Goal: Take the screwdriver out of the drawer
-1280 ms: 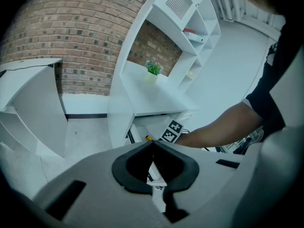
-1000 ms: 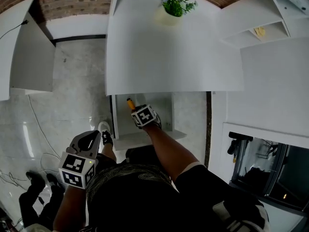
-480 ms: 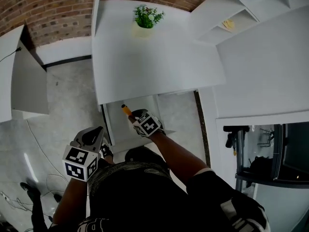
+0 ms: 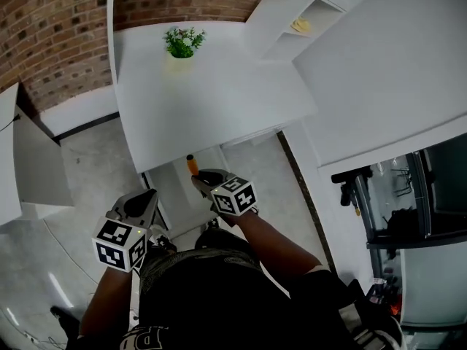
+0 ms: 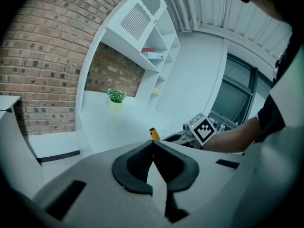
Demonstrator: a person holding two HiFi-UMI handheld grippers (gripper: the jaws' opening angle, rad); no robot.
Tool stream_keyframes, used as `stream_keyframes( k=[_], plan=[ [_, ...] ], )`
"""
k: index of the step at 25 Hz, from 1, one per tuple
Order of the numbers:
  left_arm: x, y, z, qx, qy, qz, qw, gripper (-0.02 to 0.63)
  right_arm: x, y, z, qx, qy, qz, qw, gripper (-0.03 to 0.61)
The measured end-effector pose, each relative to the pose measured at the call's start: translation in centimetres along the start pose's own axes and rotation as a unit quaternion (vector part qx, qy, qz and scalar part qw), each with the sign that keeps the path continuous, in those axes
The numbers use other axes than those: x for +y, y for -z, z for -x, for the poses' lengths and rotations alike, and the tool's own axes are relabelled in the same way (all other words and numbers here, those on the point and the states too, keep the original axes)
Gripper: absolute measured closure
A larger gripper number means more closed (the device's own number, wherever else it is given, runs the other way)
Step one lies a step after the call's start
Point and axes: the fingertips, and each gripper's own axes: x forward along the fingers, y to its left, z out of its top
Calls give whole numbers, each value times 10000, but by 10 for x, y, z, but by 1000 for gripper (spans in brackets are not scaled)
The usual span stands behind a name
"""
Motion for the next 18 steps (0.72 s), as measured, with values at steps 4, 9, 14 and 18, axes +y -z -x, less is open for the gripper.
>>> stream_keyframes(
  k=[4,9,14,18],
  plan=[
    [-17,-24,6,-291,108,-64,9995,597,13,-31,39,-779,-219,-519,9954,508],
    [-35,-42,16,-552,14,-82,9984,597,26,-57,83,-1469,-510,-881,9839,508],
    [-67,-53,15,-705,-114,-133,9974,597,35,-76,128,-2001,-1112,-1326,9644,506],
    [-100,-59,11,-900,-245,-118,9956,597,38,-79,167,-2237,-1398,-1222,9568,506]
  ],
)
